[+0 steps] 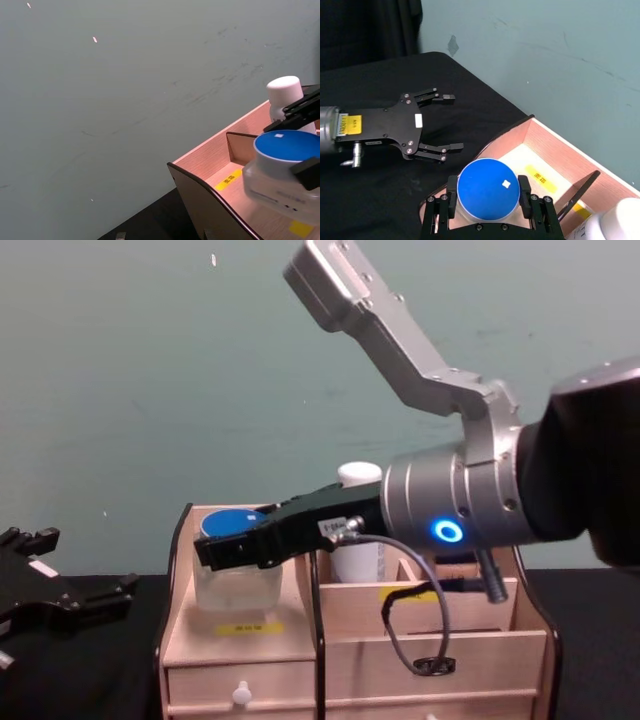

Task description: Pick up the facial cleanser and watermelon frost from the table and place them into the tiered storage box.

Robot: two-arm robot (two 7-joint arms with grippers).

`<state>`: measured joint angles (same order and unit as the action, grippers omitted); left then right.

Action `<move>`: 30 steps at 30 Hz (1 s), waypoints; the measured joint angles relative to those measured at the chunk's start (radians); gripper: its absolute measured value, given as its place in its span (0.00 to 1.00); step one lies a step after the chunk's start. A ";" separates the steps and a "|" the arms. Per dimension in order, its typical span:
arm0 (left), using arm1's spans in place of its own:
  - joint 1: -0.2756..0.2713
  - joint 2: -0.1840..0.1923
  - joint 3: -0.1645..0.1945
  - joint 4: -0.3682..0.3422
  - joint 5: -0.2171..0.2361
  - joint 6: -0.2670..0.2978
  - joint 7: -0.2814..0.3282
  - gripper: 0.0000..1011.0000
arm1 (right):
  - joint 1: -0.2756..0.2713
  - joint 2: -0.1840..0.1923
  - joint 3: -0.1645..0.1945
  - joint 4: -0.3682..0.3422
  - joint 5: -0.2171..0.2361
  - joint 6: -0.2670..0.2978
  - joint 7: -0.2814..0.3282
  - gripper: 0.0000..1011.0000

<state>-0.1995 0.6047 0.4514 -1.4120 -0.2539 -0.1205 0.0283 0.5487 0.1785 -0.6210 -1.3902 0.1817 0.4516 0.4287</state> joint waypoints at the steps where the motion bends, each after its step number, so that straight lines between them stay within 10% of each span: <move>1: 0.000 0.000 0.000 0.000 0.000 0.000 0.000 1.00 | 0.006 -0.007 0.000 0.010 -0.003 0.002 -0.001 0.73; 30: 0.000 0.000 0.000 0.000 0.000 0.000 0.000 1.00 | 0.038 -0.053 0.009 0.106 -0.030 0.018 -0.006 0.73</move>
<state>-0.1995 0.6047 0.4514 -1.4120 -0.2539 -0.1205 0.0283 0.5868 0.1256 -0.6115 -1.2842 0.1518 0.4693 0.4229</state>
